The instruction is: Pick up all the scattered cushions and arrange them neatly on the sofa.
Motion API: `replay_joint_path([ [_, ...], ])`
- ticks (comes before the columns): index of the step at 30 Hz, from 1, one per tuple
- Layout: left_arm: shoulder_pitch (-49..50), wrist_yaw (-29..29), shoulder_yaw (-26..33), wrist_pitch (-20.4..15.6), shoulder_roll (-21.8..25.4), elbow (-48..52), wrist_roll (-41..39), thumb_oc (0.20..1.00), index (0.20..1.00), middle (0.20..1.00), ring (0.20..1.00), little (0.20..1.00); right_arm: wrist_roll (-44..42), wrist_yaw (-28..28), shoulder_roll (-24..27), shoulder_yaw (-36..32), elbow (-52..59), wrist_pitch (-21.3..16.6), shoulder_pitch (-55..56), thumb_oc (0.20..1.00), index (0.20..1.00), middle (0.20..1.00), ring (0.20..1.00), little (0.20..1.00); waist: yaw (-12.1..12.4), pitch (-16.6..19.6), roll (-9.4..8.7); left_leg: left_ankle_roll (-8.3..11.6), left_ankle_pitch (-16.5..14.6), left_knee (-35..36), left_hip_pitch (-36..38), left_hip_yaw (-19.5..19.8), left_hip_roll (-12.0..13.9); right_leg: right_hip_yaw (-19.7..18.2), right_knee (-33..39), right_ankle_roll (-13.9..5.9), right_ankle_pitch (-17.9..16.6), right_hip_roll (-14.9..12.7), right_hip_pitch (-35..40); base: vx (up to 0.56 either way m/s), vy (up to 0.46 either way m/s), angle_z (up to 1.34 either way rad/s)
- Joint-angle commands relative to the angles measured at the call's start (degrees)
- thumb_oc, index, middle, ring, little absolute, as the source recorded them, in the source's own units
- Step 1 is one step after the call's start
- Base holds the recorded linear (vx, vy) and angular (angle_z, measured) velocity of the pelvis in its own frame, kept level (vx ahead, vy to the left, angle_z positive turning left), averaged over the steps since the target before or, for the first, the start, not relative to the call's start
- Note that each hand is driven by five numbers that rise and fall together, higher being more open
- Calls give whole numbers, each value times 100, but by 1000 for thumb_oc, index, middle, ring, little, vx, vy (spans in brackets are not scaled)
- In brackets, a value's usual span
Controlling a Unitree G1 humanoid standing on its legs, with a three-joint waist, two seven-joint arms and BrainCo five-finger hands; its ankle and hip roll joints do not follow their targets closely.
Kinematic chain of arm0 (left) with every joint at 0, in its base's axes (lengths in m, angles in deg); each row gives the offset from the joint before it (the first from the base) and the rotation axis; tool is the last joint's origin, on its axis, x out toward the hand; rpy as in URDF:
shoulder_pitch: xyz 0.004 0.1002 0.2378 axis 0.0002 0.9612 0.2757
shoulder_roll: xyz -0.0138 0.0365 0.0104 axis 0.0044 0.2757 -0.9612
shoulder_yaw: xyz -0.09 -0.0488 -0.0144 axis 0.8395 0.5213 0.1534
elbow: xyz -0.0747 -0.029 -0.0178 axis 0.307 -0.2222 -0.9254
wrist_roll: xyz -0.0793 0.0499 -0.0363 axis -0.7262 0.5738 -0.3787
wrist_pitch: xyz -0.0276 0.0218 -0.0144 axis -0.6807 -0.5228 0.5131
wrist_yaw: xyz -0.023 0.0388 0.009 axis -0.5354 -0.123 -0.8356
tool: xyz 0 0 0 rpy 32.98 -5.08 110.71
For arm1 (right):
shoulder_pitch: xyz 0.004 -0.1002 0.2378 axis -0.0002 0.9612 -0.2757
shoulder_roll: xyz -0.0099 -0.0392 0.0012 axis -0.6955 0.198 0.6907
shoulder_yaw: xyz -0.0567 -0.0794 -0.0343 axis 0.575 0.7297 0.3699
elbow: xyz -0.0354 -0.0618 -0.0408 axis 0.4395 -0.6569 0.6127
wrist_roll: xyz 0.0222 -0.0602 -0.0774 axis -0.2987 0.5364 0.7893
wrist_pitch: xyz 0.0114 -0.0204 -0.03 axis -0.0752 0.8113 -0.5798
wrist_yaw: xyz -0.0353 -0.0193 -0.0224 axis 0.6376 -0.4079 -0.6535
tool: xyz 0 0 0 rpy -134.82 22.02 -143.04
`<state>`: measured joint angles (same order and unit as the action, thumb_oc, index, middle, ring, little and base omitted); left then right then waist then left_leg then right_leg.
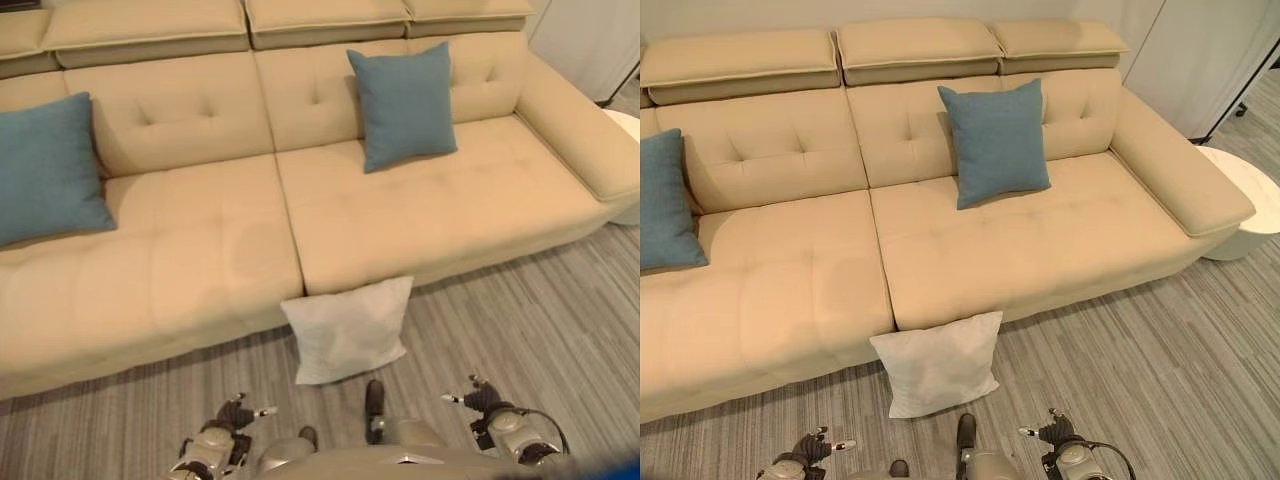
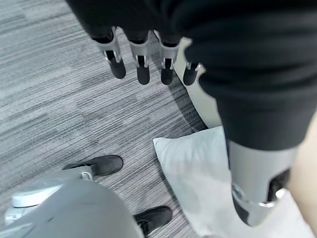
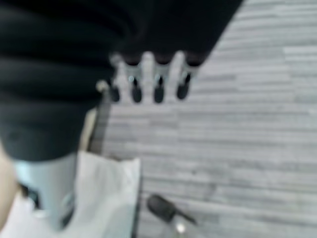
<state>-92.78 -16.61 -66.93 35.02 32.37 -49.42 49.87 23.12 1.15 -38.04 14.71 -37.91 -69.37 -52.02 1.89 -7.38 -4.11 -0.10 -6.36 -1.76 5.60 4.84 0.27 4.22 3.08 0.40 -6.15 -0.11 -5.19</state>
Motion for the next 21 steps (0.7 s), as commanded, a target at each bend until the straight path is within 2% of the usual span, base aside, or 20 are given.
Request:
replay_joint_path([
  [1, -202, 13, 9, -121, -17, -34, -48, 1000, 1000, 1000, 1000, 1000, -56, -49, 311, 27, -25, -160, 20, 1000, 1000, 1000, 1000, 1000, -87, 41, -205, 194, -60, -419, -531, 354, -357, -128, -611, -596, 592, -251, -4, 55, -148, 39],
  [5, -279, 23, -84, -117, -47, 81, -62, 1000, 1000, 1000, 1000, 1000, -140, -74, 391, -6, 5, -183, 29, 1000, 1000, 1000, 1000, 1000, -127, -32, -274, 315, -58, -1072, -931, 152, -301, 57, -479, -485, 670, -295, 196, 11, -93, 42],
  [6, -300, 22, -106, -119, -60, 110, -85, 1000, 1000, 1000, 1000, 1000, -161, -74, 408, -10, 5, -179, 24, 1000, 1000, 1000, 1000, 1000, -126, -65, -282, 307, -49, -1150, -1048, 18, -261, 106, -463, -461, 714, -321, 247, -23, 2, 61],
  [8, -332, -15, -192, -54, -56, 97, 8, 1000, 1000, 1000, 1000, 1000, -112, -104, 474, 0, -76, -113, 67, 1000, 1000, 1000, 1000, 1000, -116, -90, -261, 280, 164, -880, -1303, -433, -42, 302, -501, -457, 829, -348, 297, -3, 20, 45],
  [11, -281, 21, -135, -94, -44, 151, -70, 1000, 1000, 1000, 1000, 1000, -83, -38, 427, 32, -29, -137, 25, 1000, 1000, 1000, 1000, 1000, -60, -63, -253, 229, 166, -728, -1272, -395, -64, 247, -673, -486, 888, -311, 233, 61, 57, 41],
  [14, -232, 20, -91, -93, 25, 143, -17, 1000, 1000, 1000, 1000, 1000, -47, -30, 381, 79, 23, -136, 33, 1000, 1000, 1000, 1000, 1000, -54, -51, -285, 197, 175, -631, -1197, -427, -111, 230, -745, -515, 899, -348, 217, 64, 71, -35],
  [18, -212, -1, 4, -107, 154, 194, -21, 1000, 1000, 1000, 1000, 1000, -29, -49, 337, 117, 149, -148, -13, 1000, 1000, 1000, 1000, 1000, 33, -122, -335, 135, 99, -645, -1167, -504, -133, 205, -814, -547, 903, -394, 162, 48, 64, -23],
  [21, -390, -145, 55, -213, 307, 495, -230, 1000, 1000, 1000, 1000, 1000, -124, -140, 432, 107, 419, -206, -205, 1000, 1000, 1000, 1000, 1000, 63, -305, -337, 123, 66, -806, -1435, -521, -157, 179, -1004, -563, 904, -436, -150, -92, 41, -2],
])
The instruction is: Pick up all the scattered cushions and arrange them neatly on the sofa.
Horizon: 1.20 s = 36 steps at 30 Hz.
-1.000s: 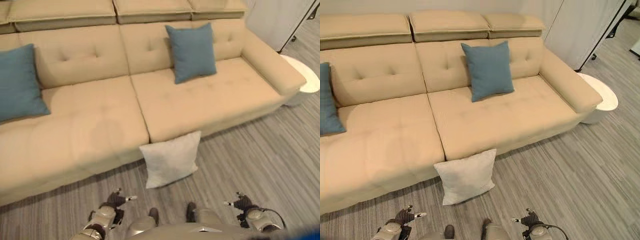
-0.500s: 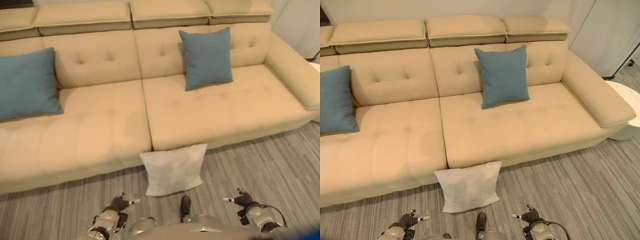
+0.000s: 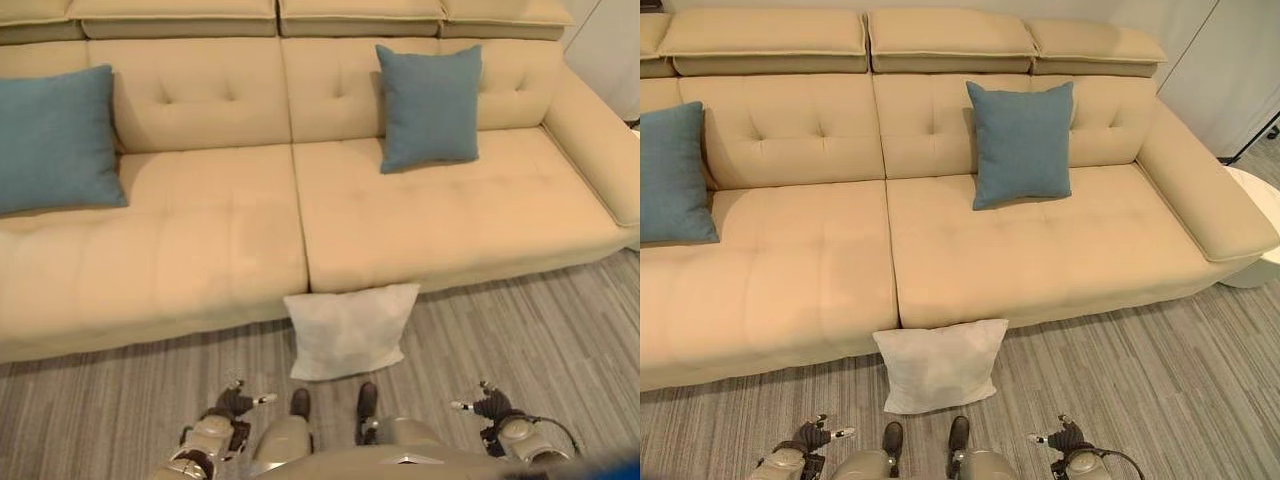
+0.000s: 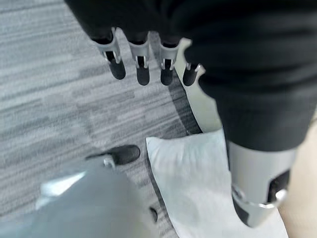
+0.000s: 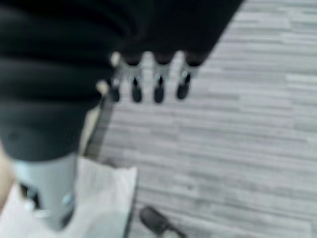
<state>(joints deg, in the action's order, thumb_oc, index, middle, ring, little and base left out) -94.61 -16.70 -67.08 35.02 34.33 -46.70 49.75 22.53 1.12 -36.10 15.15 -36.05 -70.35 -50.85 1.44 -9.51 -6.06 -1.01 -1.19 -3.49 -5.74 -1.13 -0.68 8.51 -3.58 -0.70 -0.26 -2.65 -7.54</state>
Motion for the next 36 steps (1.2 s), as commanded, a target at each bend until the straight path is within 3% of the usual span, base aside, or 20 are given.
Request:
replay_joint_path([
  [1, -440, -313, 73, -303, 185, 502, -437, 1000, 1000, 1000, 1000, 1000, -167, -242, 340, 50, 437, -151, -515, 1000, 1000, 1000, 1000, 1000, 94, -273, -129, 214, -458, -791, -585, 70, -71, -275, -547, -446, 293, -200, -254, -249, 25, 7],
  [5, -1389, -925, -108, -578, 348, 1264, -1139, 1000, 1000, 1000, 1000, 1000, -516, -721, 557, 87, 787, -205, -1495, 1000, 1000, 1000, 1000, 1000, 47, -726, -39, 234, -428, -1361, -1750, 69, -67, -307, -1220, -410, 227, -278, -1557, -311, 3, 3],
  [6, -1887, -1132, -243, -660, 423, 1332, -1322, 1000, 1000, 1000, 1000, 1000, -681, -972, 590, 160, 815, -228, -2005, 1000, 1000, 1000, 1000, 1000, -2, -849, -6, 241, -413, -1668, -2400, 53, -31, -321, -1488, -403, 199, -306, -2215, -239, -23, -13],
  [7, -2276, -1302, -314, -709, 430, 1314, -1472, 1000, 1000, 1000, 1000, 1000, -772, -1170, 672, 190, 818, -240, -2388, 1000, 1000, 1000, 1000, 1000, -59, -886, 28, 241, -411, -1893, -2867, 55, -13, -336, -1671, -394, 192, -301, -2688, -205, -21, -15],
  [8, -2276, -1302, -314, -709, 430, 1314, -1472, 1000, 1000, 1000, 1000, 1000, -772, -1170, 672, 191, 818, -240, -2388, 1000, 1000, 1000, 1000, 1000, -59, -885, 28, 241, -411, -1894, -2870, 55, -13, -336, -1671, -394, 193, -301, -2690, -31, -22, -10],
  [9, -2484, -1393, -366, -735, 428, 1316, -1536, 1000, 1000, 1000, 1000, 1000, -817, -1285, 750, 210, 812, -250, -2623, 1000, 1000, 1000, 1000, 1000, -62, -896, 72, 267, -612, -2056, -3048, 83, 11, -370, -1844, -415, 374, -259, -2883, 0, 0, 0],
  [11, -2810, -1539, -412, -744, 379, 1329, -1640, 1000, 1000, 1000, 1000, 1000, -901, -1519, 872, 139, 897, -297, -3009, 1000, 1000, 1000, 1000, 1000, -133, -896, 124, 271, -611, -2266, -3602, 135, 32, -378, -2058, -395, 401, -288, -3432, -33, -31, -4],
  [17, -3357, -1862, -508, -756, 268, 1331, -1720, 1000, 1000, 1000, 1000, 1000, -1009, -1989, 1126, 31, 941, -388, -3639, 1000, 1000, 1000, 1000, 1000, -231, -951, 208, 283, -641, -2656, -4577, 222, 26, -435, -2558, -390, 501, -308, -4428, -32, -21, -2],
  [36, -4718, -1940, -1105, -734, 573, 1386, -1835, 1000, 1000, 1000, 1000, 1000, -1601, -2084, 2090, 405, 639, -509, -4810, 1000, 1000, 1000, 1000, 1000, -434, -906, 273, 241, -666, -3514, -6843, 348, -85, -510, -3664, -405, 618, -383, -6690, -3, -15, 4],
])
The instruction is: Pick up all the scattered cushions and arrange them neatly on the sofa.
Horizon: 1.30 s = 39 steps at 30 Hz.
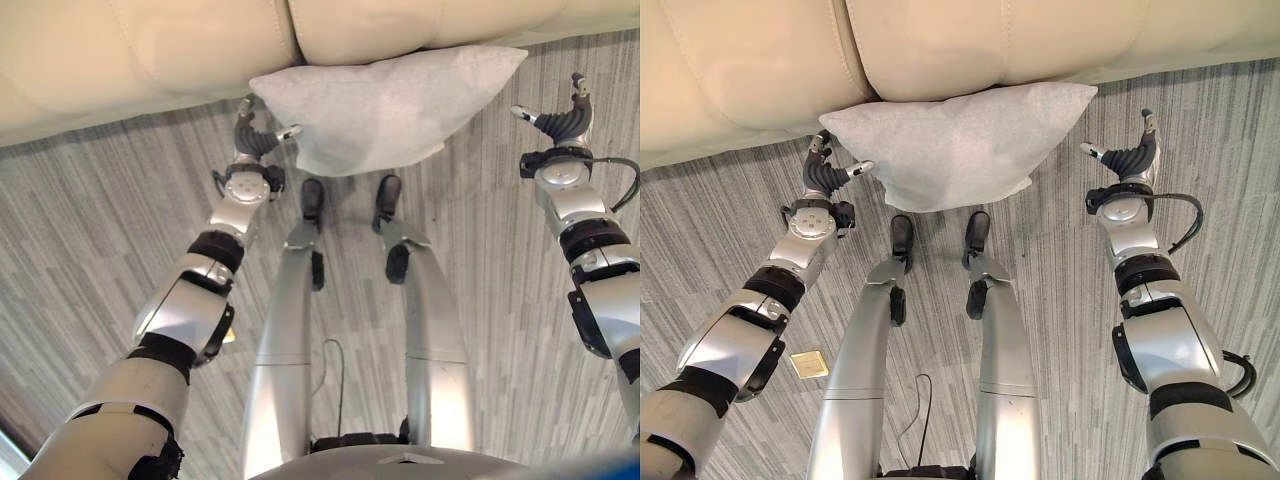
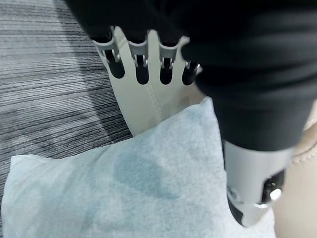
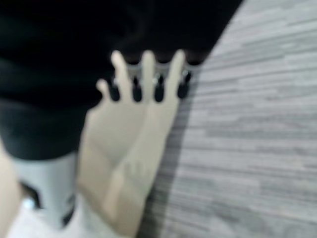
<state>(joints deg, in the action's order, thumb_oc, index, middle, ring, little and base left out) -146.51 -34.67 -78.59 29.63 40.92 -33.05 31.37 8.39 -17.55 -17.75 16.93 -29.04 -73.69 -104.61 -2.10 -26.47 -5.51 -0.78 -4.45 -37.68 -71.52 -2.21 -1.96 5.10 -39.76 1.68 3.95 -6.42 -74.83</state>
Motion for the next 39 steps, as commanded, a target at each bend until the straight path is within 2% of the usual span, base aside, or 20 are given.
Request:
replay_joint_path([
  [1, 454, -138, 39, -197, -77, 34, -4, 1000, 1000, 1000, 1000, 1000, -194, -216, 268, 242, -61, -175, 559, 1000, 1000, 1000, 1000, 1000, -81, 786, 221, 217, -341, -131, -327, 459, 41, -179, -71, -643, 193, -7, -26, 0, 0, 0],
  [10, 57, -180, -218, -231, -13, 354, 0, 1000, 1000, 1000, 1000, 1000, -480, -82, 420, 366, 40, -270, 451, 1000, 1000, 1000, 1000, 1000, -133, 783, 277, 181, -348, -472, -1030, 437, -14, -228, -400, -660, 197, -20, -737, 0, 0, 0],
  [22, -864, -198, -656, -305, 121, 614, -93, 1000, 1000, 1000, 1000, 1000, -752, 273, 551, 1055, 17, -322, -196, 1000, 1000, 1000, 1000, 1000, -80, 668, 336, 187, -264, -806, -1776, 445, -33, -226, -825, -701, 179, -47, -1469, 0, -3, 0],
  [31, -923, -217, -775, -351, 78, 817, -75, 1000, 1000, 1000, 1000, 1000, -572, 275, 470, 1427, 209, -372, -594, 1000, 1000, 1000, 1000, 1000, -11, 626, 402, 204, -261, -932, -1838, 446, -48, -201, -921, -674, 194, -26, -1510, 0, 0, 0],
  [39, -1117, -290, -968, -408, 33, 958, -109, 1000, 1000, 1000, 1000, 1000, -213, 231, 269, 2103, 794, -456, -1440, 1000, 1000, 1000, 1000, 1000, 107, 610, 464, 237, -222, -987, -1842, 492, -46, -173, -986, -680, 197, -20, -1513, 2, 0, 0],
])
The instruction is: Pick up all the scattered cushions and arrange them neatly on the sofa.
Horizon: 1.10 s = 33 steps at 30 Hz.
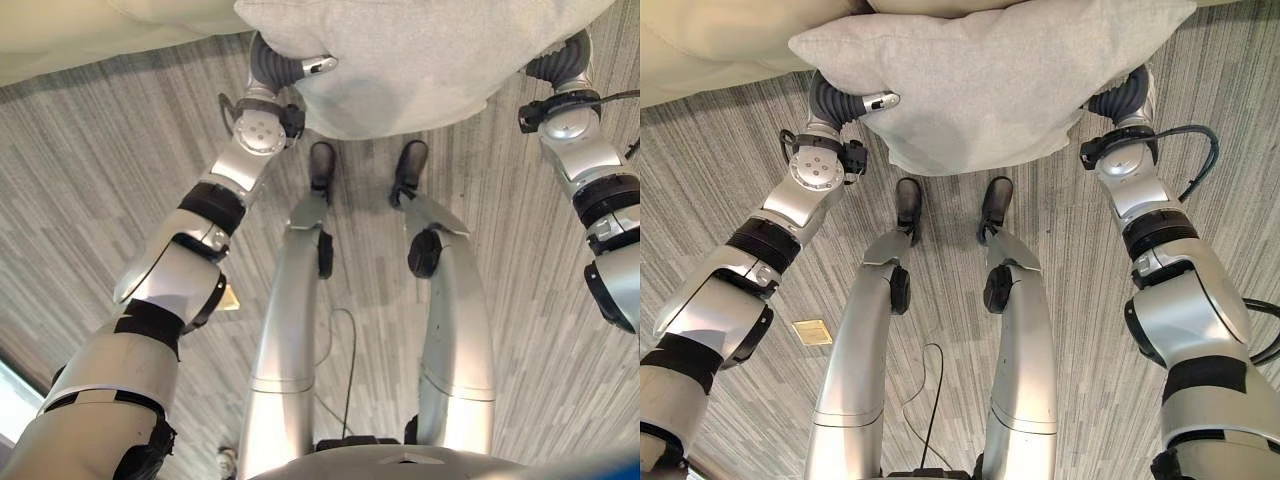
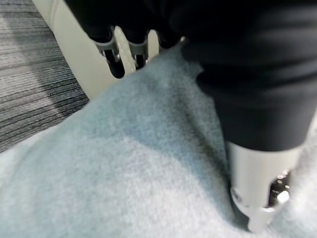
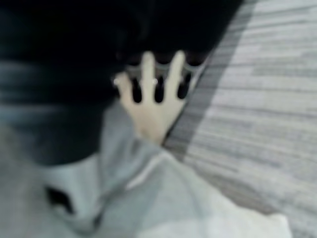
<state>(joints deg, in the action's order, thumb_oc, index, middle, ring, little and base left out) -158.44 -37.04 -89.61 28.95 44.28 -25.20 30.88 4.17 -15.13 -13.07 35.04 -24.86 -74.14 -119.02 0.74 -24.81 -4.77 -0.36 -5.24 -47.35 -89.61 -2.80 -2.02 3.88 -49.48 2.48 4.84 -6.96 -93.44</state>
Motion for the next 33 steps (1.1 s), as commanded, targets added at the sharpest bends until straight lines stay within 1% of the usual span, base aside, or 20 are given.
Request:
replay_joint_path([
  [1, 60, -66, 128, -352, -329, 172, -70, 1000, 1000, 1000, 1000, 1000, 217, -8, -250, 332, 432, -429, -39, 1000, 1000, 1000, 1000, 1000, -177, 438, 393, 198, -145, -37, -34, 552, -37, -51, -24, -761, 105, 41, 348, 0, 0, 0],
  [3, 43, -64, 118, -356, -363, 168, -104, 1000, 1000, 1000, 1000, 1000, 196, 2, -314, 344, 501, -451, -59, 1000, 1000, 1000, 1000, 1000, -179, 433, 391, 201, -144, -59, -34, 562, -36, -48, -47, -756, 107, 53, 348, 0, 0, 0],
  [4, 18, -61, 127, -391, -416, 181, -194, 1000, 1000, 1000, 1000, 1000, 125, -10, -449, 331, 641, -501, -109, 1000, 1000, 1000, 1000, 1000, -184, 431, 391, 205, -156, -94, -34, 541, -19, -43, -73, -752, 108, 60, 348, 0, 0, 0],
  [5, -19, -69, 128, -401, -451, 173, -226, 815, 815, 815, 815, 815, 77, -4, -530, 311, 692, -527, -115, 1000, 1000, 1000, 1000, 1000, -189, 429, 393, 207, -157, -111, -34, 534, -21, -42, -83, -751, 105, 63, 348, 0, 0, 0],
  [6, -47, -86, 137, -410, -486, 163, -271, 335, 335, 335, 335, 335, 30, -9, -615, 299, 725, -547, -117, 639, 639, 639, 639, 639, -194, 428, 397, 211, -155, -122, -34, 537, -17, -28, -93, -749, 104, 61, 348, 0, 1, -3],
  [7, -83, -101, 159, -444, -541, 164, -353, 200, 200, 200, 200, 200, -35, 1, -749, 285, 782, -589, -131, 426, 426, 426, 426, 426, -192, 427, 400, 210, -163, -145, -34, 547, -14, -26, -103, -751, 97, 63, 348, 0, 0, 0],
  [8, -105, -118, 182, -459, -582, 159, -407, 200, 200, 200, 200, 200, -63, -6, -830, 254, 818, -608, -128, 200, 200, 200, 200, 200, -201, 423, 402, 214, -161, -153, -34, 546, -15, -28, -107, -750, 94, 71, 348, 0, 0, 0],
  [10, -195, -148, 192, -517, -656, 224, -478, 200, 200, 200, 200, 200, -133, -12, -1095, 197, 929, -690, -106, 200, 200, 200, 200, 200, -226, 435, 415, 229, -152, -171, -35, 546, 5, -31, -139, -739, 96, 83, 348, 0, 0, 0],
  [11, -188, -150, 190, -517, -650, 227, -477, 200, 200, 200, 200, 200, -128, -16, -1101, 193, 936, -687, -99, 200, 200, 200, 200, 200, -230, 438, 409, 230, -154, -173, -35, 546, 5, -31, -141, -738, 99, 83, 348, 0, 0, 0],
  [12, -218, -191, 216, -557, -666, 290, -474, 200, 200, 200, 200, 200, -177, -25, -1274, 134, 1029, -762, -50, 200, 200, 200, 200, 200, -236, 461, 425, 237, -153, -195, -34, 533, 9, -35, -149, -733, 92, 97, 348, -7, 30, -2],
  [14, -221, -224, 263, -587, -678, 349, -463, 200, 200, 200, 200, 200, -136, -22, -1413, 118, 1086, -785, -25, 200, 200, 200, 200, 200, -236, 489, 438, 237, -155, -201, -34, 541, 12, -25, -154, -740, 76, 124, 348, -3, 20, -1],
  [19, -72, -259, 375, -659, -691, 561, -424, 200, 200, 200, 200, 200, 30, 3, -1562, 86, 1325, -795, 121, 200, 200, 200, 200, 200, -270, 699, 430, 257, -120, -101, -33, 535, 40, -2, -71, -731, 60, 144, 348, 0, 0, 0],
  [21, 4, -251, 406, -663, -703, 602, -411, 200, 200, 200, 200, 200, 68, 6, -1553, 52, 1403, -797, 191, 200, 200, 200, 200, 200, -280, 783, 427, 263, -105, -62, -32, 532, 39, 9, -55, -729, 54, 149, 350, 0, 0, 0],
  [22, 104, -230, 448, -674, -726, 721, -394, 200, 200, 200, 200, 200, 70, 38, -1541, -20, 1548, -831, 292, 200, 200, 200, 200, 200, -296, 918, 422, 274, -78, 45, -27, 532, 56, 24, 28, -729, 34, 164, 355, 0, 0, 0],
  [23, 120, -233, 446, -670, -728, 731, -390, 200, 200, 200, 200, 200, 73, 38, -1540, -23, 1559, -827, 310, 200, 200, 200, 200, 200, -295, 935, 423, 274, -72, 55, -28, 533, 55, 25, 38, -729, 30, 163, 354, -31, 26, 1],
  [24, 257, -190, 491, -655, -774, 859, -332, 200, 200, 200, 200, 200, 84, 85, -1478, -112, 1638, -838, 434, 200, 200, 200, 200, 200, -304, 1055, 444, 287, -45, 257, 99, 536, 71, 81, 236, -733, 23, 164, 514, -61, 19, 1],
  [26, 558, -110, 551, -603, -772, 1137, -144, 200, 200, 200, 200, 200, -18, 166, -1408, -367, 1840, -902, 759, 200, 200, 200, 200, 200, -312, 1146, 471, 304, 12, 761, 630, 559, 108, 140, 619, -738, 23, 188, 1008, -64, 12, 0],
  [29, 835, -55, 636, -574, -776, 1429, 19, 200, 200, 200, 200, 200, -207, 237, -1406, -711, 2043, -978, 1116, 200, 200, 200, 200, 200, -315, 1147, 477, 321, 48, 1150, 1234, 609, 116, 207, 965, -749, 4, 171, 1594, -26, 6, 3],
  [30, 1096, 4, 714, -580, -789, 1676, 130, 200, 200, 200, 200, 200, -355, 290, -1441, -990, 2209, -1061, 1412, 200, 200, 200, 200, 200, -319, 1153, 488, 350, 66, 1372, 1634, 641, 102, 234, 1173, -759, -4, 143, 1959, -43, 23, 6],
  [33, 1500, 110, 875, -587, -754, 1956, 261, 200, 200, 200, 200, 200, -234, 339, -1460, -1225, 2472, -1072, 1813, 200, 200, 200, 200, 200, -309, 1154, 462, 382, 87, 1751, 2296, 716, 107, 255, 1467, -769, -16, 116, 2548, -39, 13, 2],
])
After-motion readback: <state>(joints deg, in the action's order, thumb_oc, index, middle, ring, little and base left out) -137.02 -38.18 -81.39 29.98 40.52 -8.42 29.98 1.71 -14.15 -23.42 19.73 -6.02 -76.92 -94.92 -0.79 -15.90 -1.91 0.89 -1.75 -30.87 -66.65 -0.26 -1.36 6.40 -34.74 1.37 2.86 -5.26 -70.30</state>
